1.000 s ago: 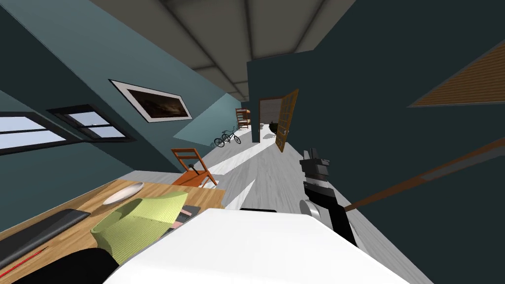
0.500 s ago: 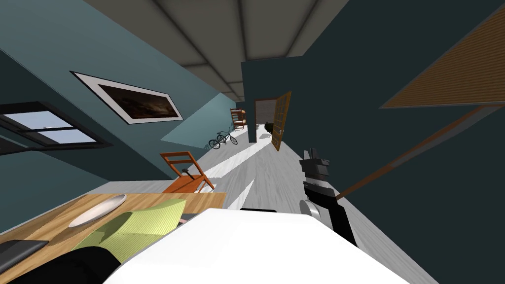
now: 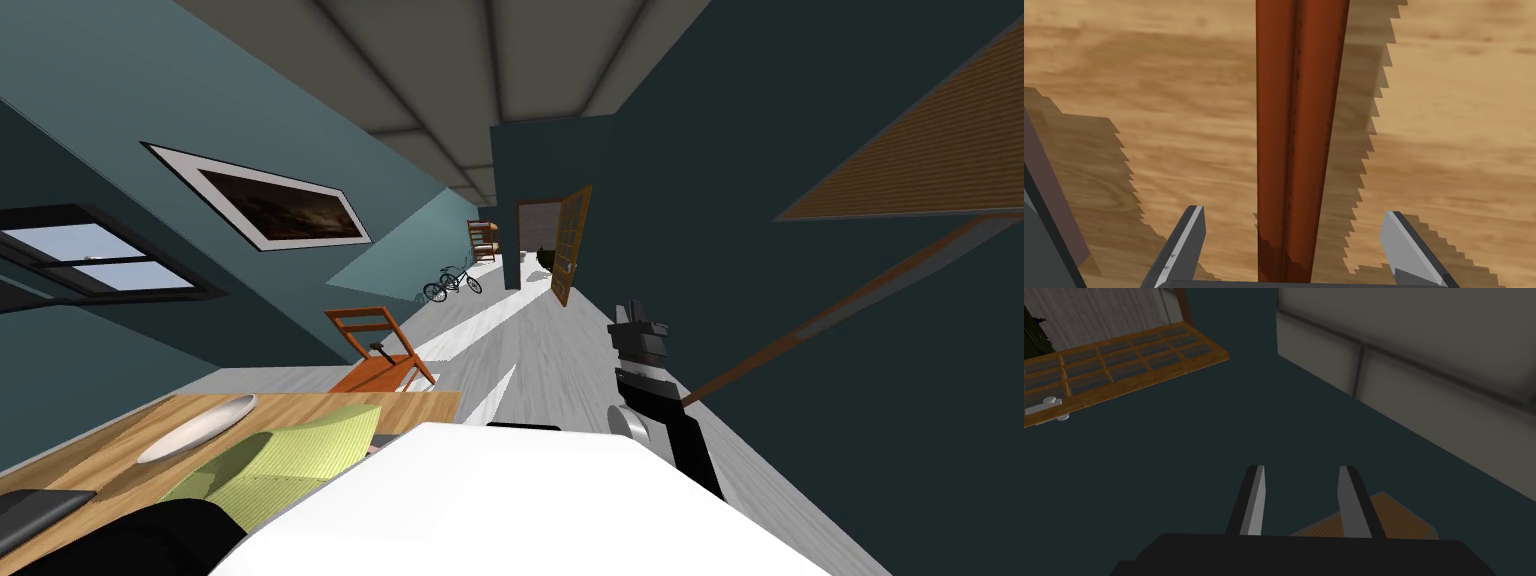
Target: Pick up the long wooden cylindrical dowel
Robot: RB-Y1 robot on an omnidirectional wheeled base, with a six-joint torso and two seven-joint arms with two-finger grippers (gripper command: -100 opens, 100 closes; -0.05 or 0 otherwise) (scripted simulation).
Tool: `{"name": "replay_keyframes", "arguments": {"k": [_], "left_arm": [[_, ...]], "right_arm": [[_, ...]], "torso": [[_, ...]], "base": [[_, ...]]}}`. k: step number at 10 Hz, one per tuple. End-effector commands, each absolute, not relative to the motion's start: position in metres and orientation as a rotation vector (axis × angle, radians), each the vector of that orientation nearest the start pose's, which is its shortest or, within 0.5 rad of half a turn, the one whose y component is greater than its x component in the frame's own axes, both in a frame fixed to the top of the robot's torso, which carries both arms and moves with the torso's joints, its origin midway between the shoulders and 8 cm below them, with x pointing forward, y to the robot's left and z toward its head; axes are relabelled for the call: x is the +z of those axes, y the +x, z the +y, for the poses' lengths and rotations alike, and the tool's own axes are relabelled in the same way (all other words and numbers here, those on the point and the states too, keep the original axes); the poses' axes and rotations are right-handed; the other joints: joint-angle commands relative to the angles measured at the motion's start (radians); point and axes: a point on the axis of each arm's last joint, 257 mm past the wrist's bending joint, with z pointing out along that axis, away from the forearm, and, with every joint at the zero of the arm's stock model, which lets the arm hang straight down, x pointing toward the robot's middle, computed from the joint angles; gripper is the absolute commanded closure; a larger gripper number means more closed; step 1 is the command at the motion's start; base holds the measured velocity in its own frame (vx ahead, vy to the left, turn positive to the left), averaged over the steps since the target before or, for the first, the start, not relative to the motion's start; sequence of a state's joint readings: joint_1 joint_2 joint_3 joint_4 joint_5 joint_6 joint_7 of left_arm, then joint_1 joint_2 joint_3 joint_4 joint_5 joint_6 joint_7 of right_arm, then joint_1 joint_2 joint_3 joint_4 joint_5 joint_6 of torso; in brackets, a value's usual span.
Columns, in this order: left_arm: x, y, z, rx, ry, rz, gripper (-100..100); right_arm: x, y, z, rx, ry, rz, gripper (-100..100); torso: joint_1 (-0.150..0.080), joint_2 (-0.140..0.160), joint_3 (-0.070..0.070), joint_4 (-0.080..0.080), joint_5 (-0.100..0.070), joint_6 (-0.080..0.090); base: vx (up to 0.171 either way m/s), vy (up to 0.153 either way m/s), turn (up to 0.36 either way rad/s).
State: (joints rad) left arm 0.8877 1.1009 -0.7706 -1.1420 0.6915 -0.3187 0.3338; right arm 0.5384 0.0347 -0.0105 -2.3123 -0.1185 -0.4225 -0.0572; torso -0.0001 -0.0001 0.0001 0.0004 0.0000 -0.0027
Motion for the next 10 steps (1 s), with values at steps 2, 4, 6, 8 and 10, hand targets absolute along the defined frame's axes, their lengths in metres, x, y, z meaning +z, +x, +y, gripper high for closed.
{"name": "replay_keyframes", "arguments": {"k": [2,4,6,8,10], "left_arm": [[-0.501,-0.174,0.521,-0.079,-2.153,2.067,100],[-0.502,-0.171,0.521,-0.087,-2.151,2.064,100],[-0.501,-0.172,0.521,-0.086,-2.151,2.064,0],[-0.487,-0.175,0.532,-0.079,-2.153,2.067,100],[-0.490,-0.174,0.530,-0.078,-2.151,2.067,0]], "right_arm": [[0.011,0.343,-0.305,1.387,0.838,0.540,0],[0.011,0.343,-0.305,1.387,0.839,0.540,0],[0.011,0.343,-0.305,1.387,0.839,0.540,0],[0.011,0.343,-0.305,1.387,0.839,0.540,0],[0.011,0.343,-0.305,1.387,0.839,0.540,0]], "torso": [[-0.001,0.000,0.000,0.000,0.000,0.000],[0.001,0.001,0.001,0.000,0.001,-0.001],[0.001,0.002,0.001,0.000,0.001,-0.001],[-0.001,0.002,0.001,-0.001,0.000,-0.001],[-0.001,0.003,0.001,0.000,0.000,-0.002]], "base": [[0.002,0.001,-0.006],[0.000,0.000,0.000],[0.000,0.000,0.000],[-0.008,-0.042,0.013],[-0.004,-0.010,0.003]]}}
